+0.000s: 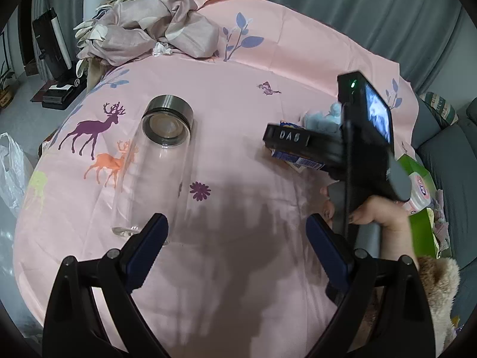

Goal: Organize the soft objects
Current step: 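Move the right gripper back to the blue tissue pack, then grasp the blue tissue pack with the right gripper and lift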

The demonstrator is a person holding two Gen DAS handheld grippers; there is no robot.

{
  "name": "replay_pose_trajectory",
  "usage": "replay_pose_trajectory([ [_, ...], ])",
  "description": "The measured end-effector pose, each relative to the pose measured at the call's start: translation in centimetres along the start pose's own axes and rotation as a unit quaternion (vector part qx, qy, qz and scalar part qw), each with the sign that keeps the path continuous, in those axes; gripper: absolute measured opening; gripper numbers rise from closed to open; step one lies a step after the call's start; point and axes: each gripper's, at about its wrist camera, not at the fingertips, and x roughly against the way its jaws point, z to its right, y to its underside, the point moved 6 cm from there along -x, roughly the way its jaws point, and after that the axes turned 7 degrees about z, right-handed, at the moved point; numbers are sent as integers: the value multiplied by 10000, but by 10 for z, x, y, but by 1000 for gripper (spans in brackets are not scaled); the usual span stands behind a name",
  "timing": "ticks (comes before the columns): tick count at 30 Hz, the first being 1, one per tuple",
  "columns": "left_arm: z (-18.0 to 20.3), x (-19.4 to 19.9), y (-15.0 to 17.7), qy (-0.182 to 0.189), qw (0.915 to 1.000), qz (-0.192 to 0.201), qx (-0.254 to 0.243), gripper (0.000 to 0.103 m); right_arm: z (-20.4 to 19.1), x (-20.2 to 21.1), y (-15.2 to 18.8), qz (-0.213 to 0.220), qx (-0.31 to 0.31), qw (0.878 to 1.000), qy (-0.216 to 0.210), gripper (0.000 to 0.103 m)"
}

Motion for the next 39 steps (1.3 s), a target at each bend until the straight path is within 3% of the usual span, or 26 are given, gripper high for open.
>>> replay_pose_trajectory([
  [2,0,-1,1,-30,10000,-14,-13,93,2,-2,6,11,39,10000,15,76],
  [6,3,-2,2,-64,9999,-39,-73,93,1,6,10,2,146,9999,-27,73],
  [15,2,0,5,59,9999,-114,83,93,25,65,61,-345,163,9974,-614,73],
  [18,5,2,5,49,9999,-75,74,93,37,71,83,-492,25,9977,-474,73],
  [21,7,2,7,-6,10000,-57,27,92,43,72,102,-693,-133,9954,-643,73],
  [25,8,-3,11,-40,9999,-125,-4,91,43,73,106,-587,191,9973,-394,76],
  [28,10,-4,13,-111,9998,-107,-108,87,45,77,105,-629,103,9968,-474,76],
  [31,18,-5,15,52,9999,-87,-126,84,54,89,100,-512,-23,9969,-589,76],
  [37,46,-15,34,747,9961,-451,-141,63,69,108,85,-86,-240,9962,-829,76],
  [39,56,-21,42,1045,9923,-659,-39,47,69,108,85,-82,-283,9953,-920,72],
])
